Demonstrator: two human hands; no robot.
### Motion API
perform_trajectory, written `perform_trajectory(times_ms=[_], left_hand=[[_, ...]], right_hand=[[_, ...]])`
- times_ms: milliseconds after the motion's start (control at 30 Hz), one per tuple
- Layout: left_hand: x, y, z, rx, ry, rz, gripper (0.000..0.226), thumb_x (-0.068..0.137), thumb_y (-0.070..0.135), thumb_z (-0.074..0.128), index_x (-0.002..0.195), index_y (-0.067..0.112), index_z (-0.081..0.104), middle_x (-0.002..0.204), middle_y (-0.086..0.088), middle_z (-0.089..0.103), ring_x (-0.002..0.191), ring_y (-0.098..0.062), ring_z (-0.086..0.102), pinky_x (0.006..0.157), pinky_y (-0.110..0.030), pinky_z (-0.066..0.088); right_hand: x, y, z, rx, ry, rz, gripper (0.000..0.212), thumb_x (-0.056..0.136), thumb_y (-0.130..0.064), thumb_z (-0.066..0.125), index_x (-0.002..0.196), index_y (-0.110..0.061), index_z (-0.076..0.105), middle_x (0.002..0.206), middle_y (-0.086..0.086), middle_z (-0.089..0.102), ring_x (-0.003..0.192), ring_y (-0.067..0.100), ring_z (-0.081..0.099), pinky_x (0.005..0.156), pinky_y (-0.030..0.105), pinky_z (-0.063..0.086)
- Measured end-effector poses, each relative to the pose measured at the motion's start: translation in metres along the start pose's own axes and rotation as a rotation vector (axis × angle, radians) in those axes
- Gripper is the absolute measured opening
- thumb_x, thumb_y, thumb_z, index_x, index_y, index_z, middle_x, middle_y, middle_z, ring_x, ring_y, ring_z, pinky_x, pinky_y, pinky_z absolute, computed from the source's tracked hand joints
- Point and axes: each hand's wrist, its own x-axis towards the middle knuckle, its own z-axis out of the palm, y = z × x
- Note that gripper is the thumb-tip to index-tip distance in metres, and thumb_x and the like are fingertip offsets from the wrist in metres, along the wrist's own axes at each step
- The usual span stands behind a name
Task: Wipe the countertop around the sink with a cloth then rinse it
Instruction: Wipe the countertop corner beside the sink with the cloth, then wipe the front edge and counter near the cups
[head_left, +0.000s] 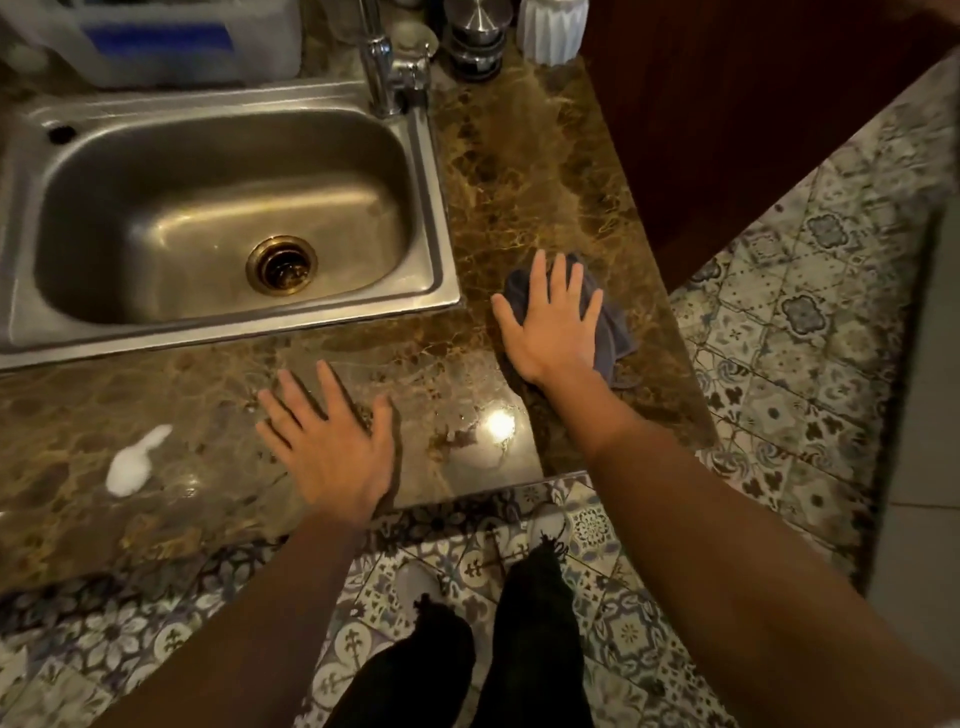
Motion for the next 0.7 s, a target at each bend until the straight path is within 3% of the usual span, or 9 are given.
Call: perform_trajectory(times_ms=[100,267,333,433,500,567,700], left_hand=[[0.0,-0.001,0.004,0.019,0.013,0.0,0.076,0.099,0.061,0.028,0.16,0.018,0.017,0.166,-0.023,0.008,0.152,-0.045,0.004,0.121,-0.059,0.004],[-0.001,0.001,0.003,-0.027,0.089,-0.025,0.062,0.102,0.045,0.04,0.156,0.016,0.031,0.163,-0.024,0.02,0.15,-0.046,0.015,0.12,-0.06,0.011],[0.001,0.002,0.004,-0.031,0.103,-0.023,0.06,0.102,0.044,0.041,0.155,0.016,0.033,0.163,-0.023,0.021,0.15,-0.046,0.016,0.12,-0.06,0.011],[0.0,0.002,0.004,-0.049,0.099,-0.03,0.061,0.102,0.045,0.04,0.155,0.017,0.032,0.164,-0.023,0.02,0.151,-0.046,0.014,0.121,-0.061,0.01],[0.001,0.002,0.005,-0.045,0.092,-0.024,0.061,0.102,0.047,0.037,0.155,0.018,0.031,0.164,-0.022,0.018,0.151,-0.045,0.012,0.121,-0.061,0.009],[0.001,0.001,0.004,-0.059,0.088,-0.029,0.062,0.102,0.048,0.036,0.156,0.018,0.03,0.165,-0.022,0.017,0.152,-0.044,0.01,0.121,-0.061,0.008],[0.0,0.0,0.003,-0.044,0.09,-0.019,0.063,0.101,0.049,0.033,0.156,0.019,0.027,0.165,-0.021,0.017,0.151,-0.044,0.01,0.121,-0.06,0.008]], right_hand=[[-0.02,-0.022,0.02,-0.01,0.082,0.004,0.073,0.103,-0.057,0.015,0.161,-0.016,0.001,0.169,0.011,0.002,0.156,0.03,-0.004,0.125,0.053,0.0],[-0.083,-0.06,0.048,-0.036,-0.014,-0.394,0.063,0.105,-0.044,0.021,0.162,-0.019,0.01,0.169,0.01,0.01,0.156,0.03,0.002,0.125,0.052,0.007],[-0.095,-0.049,0.051,-0.058,-0.044,-0.526,0.06,0.105,-0.044,0.025,0.161,-0.023,0.018,0.168,0.007,0.017,0.156,0.029,0.007,0.125,0.051,0.011],[-0.094,-0.006,0.041,-0.11,-0.084,-0.676,0.054,0.105,-0.05,0.029,0.158,-0.039,0.022,0.168,0.001,0.017,0.156,0.028,0.003,0.126,0.05,0.003],[-0.083,0.029,0.029,-0.145,-0.063,-0.599,0.054,0.104,-0.056,0.026,0.156,-0.047,0.02,0.169,-0.001,0.012,0.156,0.028,-0.003,0.125,0.052,-0.001],[-0.071,0.064,0.016,-0.151,-0.003,-0.404,0.057,0.102,-0.059,0.023,0.157,-0.047,0.015,0.169,0.0,0.008,0.156,0.029,-0.006,0.125,0.056,0.002],[-0.062,0.092,0.007,-0.086,0.118,0.117,0.075,0.099,-0.062,0.022,0.161,-0.027,-0.001,0.17,0.008,0.001,0.156,0.03,-0.003,0.125,0.051,-0.003]])
